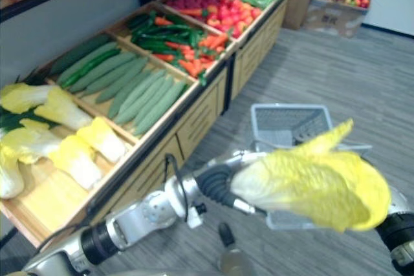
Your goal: Pick vegetable in the basket
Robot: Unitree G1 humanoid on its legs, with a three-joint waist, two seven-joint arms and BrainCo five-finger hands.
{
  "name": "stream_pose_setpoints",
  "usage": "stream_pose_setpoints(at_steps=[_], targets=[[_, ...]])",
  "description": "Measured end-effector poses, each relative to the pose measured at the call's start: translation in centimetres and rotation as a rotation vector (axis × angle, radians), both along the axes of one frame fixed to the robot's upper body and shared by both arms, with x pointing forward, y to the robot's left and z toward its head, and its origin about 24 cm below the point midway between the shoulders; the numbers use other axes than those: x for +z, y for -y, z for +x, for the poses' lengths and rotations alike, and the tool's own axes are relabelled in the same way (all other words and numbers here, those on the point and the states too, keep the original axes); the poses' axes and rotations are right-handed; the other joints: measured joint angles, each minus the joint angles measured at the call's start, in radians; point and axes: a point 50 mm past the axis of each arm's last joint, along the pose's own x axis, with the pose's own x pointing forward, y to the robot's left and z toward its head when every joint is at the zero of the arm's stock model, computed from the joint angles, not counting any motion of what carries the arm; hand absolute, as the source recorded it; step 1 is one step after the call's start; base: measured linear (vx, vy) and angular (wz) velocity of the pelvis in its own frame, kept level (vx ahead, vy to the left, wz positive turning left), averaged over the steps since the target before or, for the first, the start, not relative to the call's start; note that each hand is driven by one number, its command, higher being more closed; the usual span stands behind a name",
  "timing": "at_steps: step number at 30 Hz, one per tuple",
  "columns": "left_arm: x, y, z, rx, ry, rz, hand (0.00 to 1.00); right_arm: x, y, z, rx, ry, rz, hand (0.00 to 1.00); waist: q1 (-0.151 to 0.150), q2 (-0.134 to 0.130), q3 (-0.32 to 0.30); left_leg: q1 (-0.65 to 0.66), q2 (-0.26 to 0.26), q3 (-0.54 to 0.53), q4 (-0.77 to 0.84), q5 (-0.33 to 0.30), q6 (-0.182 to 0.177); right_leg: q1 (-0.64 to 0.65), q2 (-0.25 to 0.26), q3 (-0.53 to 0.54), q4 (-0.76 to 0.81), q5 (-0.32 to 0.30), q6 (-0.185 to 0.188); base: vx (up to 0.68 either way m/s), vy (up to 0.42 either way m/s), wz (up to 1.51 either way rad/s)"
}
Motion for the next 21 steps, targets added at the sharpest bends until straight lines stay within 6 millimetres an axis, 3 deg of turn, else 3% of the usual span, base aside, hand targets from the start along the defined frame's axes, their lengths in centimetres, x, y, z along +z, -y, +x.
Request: stream_pose_setpoints(at_steps=[5,12,21], targets=[[-1.4,-0.1,-0.9,-0.069,-0.006,0.078,1.0,1.2,-0.6,0.7,0.035,0.006,0.001,1.0,-0.017,0.004,-0.003,0.006,-0.002,0.016,0.001,0.001,0.001,-0.009,0.004,0.012,0.005,0.0,0.0,-0.06,-0.004,-0.08],[-3.7,-0.2,0.2,-0.031,-0.041,0.177,1.0,2.2,-2.7,1.3,0.137,0.005,0.01,1.0,-0.048,0.021,-0.014,0.022,-0.008,0.051,-0.004,0.003,0.003,-0.016,0.014,0.035,0.008,-0.001,-0.001,-0.07,-0.01,-0.12],[-5.4,0.3,2.0,0.078,-0.038,0.233,1.0,4.2,-8.3,2.7,0.362,-0.007,0.037,1.0,-0.07,0.018,-0.012,0.069,-0.004,0.149,0.001,0.006,-0.004,-0.039,0.071,0.103,0.037,-0.012,-0.012,-0.06,-0.018,-0.31]])
